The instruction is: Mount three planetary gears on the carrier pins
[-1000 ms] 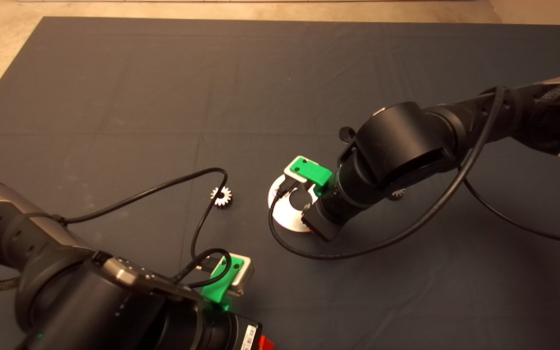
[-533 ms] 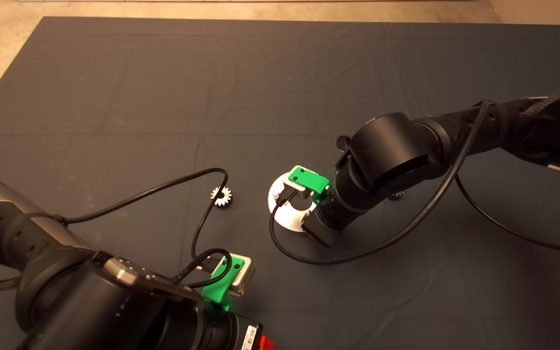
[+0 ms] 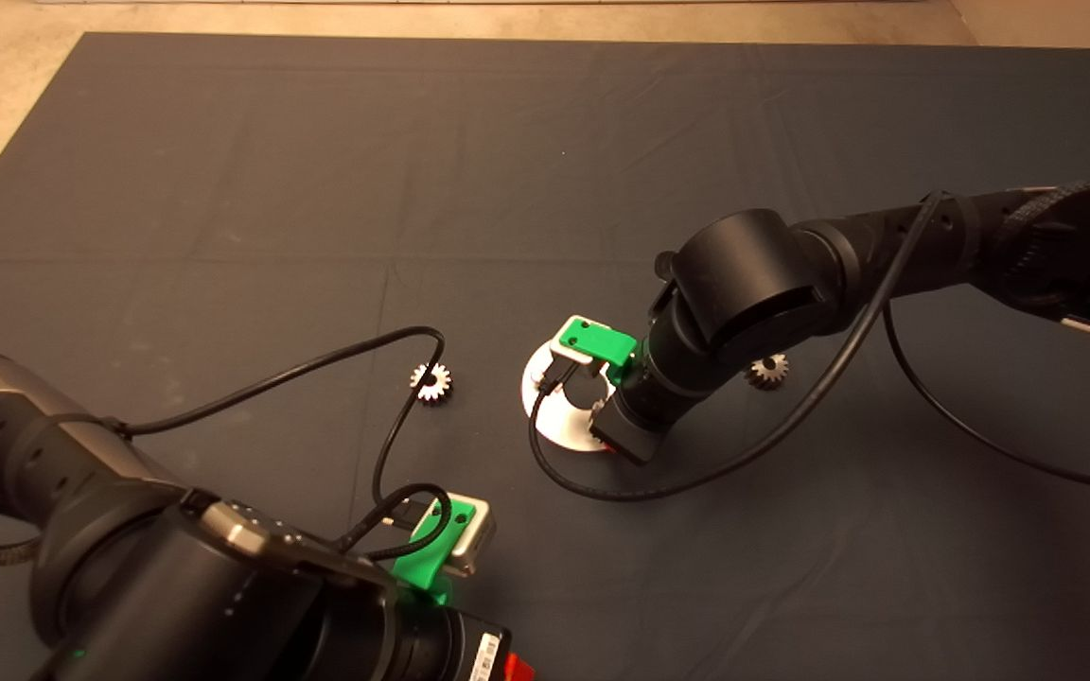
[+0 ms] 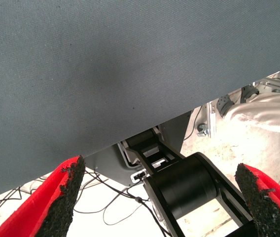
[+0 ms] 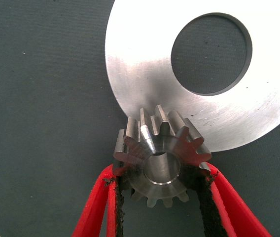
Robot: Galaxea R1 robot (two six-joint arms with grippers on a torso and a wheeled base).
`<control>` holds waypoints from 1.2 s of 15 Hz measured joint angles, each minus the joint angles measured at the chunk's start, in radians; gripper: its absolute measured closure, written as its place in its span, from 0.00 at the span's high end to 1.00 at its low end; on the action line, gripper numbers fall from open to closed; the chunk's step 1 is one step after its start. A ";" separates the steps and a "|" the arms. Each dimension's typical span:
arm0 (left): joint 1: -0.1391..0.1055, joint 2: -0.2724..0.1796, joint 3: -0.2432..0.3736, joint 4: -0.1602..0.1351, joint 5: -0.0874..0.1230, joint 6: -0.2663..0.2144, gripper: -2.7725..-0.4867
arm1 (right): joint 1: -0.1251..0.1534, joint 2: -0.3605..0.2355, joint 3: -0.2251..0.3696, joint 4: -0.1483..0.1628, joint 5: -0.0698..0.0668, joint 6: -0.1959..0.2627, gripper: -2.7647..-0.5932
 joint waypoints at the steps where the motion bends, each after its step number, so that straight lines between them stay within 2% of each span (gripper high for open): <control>1: 0.000 0.000 0.000 0.000 0.000 0.000 0.74 | 0.000 0.000 -0.005 0.000 0.000 -0.008 0.10; 12: 0.000 -0.003 0.000 0.000 0.000 0.000 0.74 | 0.000 0.022 -0.021 -0.001 0.002 -0.106 0.10; 18: 0.000 -0.003 0.000 0.000 0.000 0.000 0.74 | 0.000 0.023 -0.034 -0.001 0.002 -0.185 0.10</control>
